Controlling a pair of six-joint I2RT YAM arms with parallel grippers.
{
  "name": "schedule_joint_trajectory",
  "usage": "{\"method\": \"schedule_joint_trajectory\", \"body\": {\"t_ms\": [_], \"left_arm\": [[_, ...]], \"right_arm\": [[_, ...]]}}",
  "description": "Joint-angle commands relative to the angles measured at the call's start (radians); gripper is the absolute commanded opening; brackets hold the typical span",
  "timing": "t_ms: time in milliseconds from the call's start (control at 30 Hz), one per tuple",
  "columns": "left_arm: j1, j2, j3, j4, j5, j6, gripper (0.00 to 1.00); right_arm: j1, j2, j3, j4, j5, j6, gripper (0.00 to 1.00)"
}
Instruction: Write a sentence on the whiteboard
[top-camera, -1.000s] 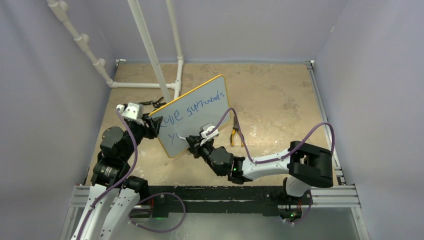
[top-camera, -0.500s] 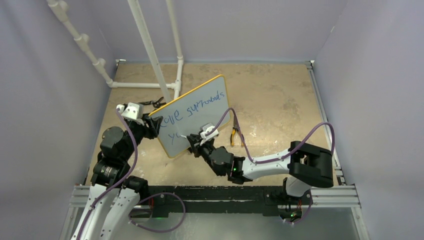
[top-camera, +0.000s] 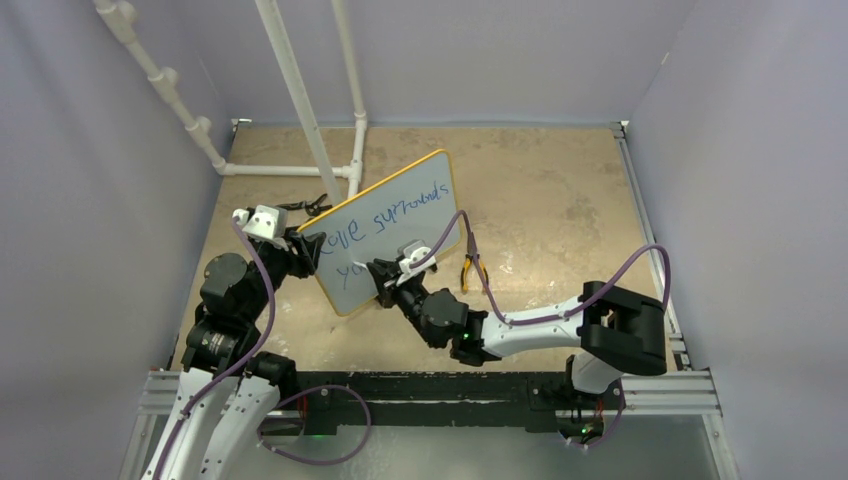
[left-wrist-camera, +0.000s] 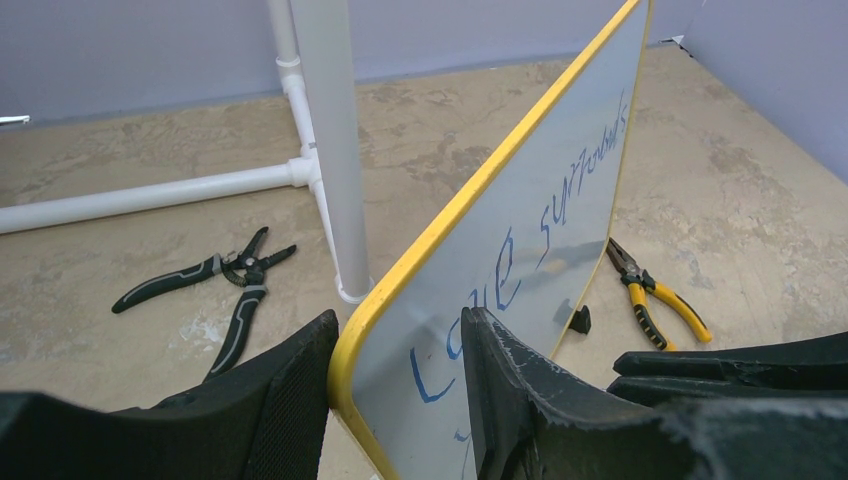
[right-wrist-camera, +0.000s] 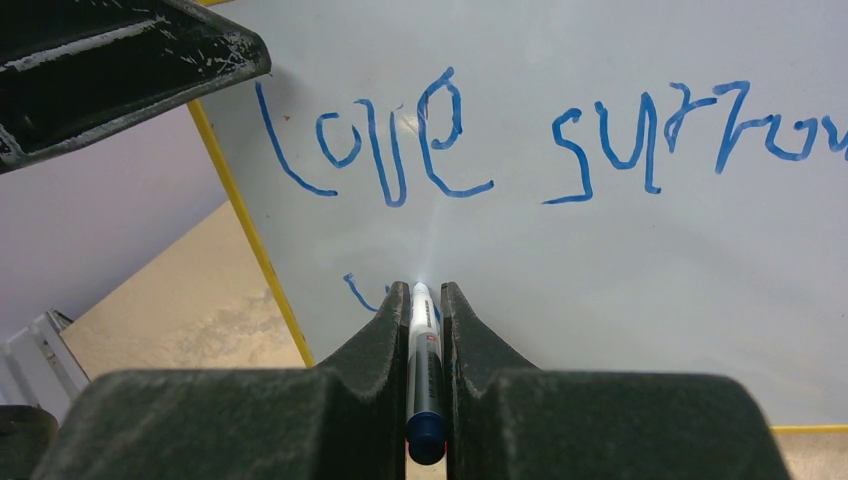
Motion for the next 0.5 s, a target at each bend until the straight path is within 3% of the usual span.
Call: {"method": "schedule_joint_trajectory", "body": {"t_ms": [0,467], "left_arm": [[-0.001,-0.011,-0.001,0.032,0.037,-0.002,0.47],[-0.001,-0.011,-0.001,0.033,0.036,-0.002,0.47]], "right_arm": [[-0.013,0.020,0.052,0.054,-0.003,-0.024,0.00],[-0.012,-0.077,-0.035,0.022,0.045,0.002,0.00]]}}
